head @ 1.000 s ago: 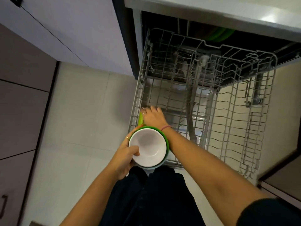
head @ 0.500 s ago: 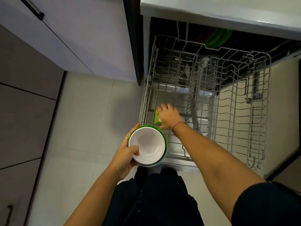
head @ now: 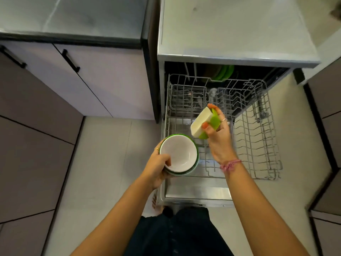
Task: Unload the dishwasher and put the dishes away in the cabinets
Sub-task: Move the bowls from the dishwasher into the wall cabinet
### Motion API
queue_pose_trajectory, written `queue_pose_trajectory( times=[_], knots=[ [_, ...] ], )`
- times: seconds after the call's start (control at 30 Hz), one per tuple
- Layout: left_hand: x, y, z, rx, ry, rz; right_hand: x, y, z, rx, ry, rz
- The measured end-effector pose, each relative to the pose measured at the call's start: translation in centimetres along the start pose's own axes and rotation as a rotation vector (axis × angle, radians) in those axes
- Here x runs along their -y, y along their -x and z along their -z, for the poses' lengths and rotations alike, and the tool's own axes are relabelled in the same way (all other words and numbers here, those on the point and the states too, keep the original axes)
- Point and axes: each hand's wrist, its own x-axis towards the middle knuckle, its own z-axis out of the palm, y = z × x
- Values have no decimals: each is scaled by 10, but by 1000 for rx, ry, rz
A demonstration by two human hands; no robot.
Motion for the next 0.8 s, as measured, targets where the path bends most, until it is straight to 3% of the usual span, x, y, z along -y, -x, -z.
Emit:
queue_pose_trajectory(
  times=[0.23, 0.47, 0.8],
  knots=[
    [-16, 32, -25, 49, 63, -54, 26, 47, -15, 254, 289, 94],
    [-17, 73, -34, 1, 19, -103, 37, 71, -10, 368, 652, 314],
    [-9, 113, 10, -94, 124, -205, 42, 100, -51, 497, 801, 324]
  ],
)
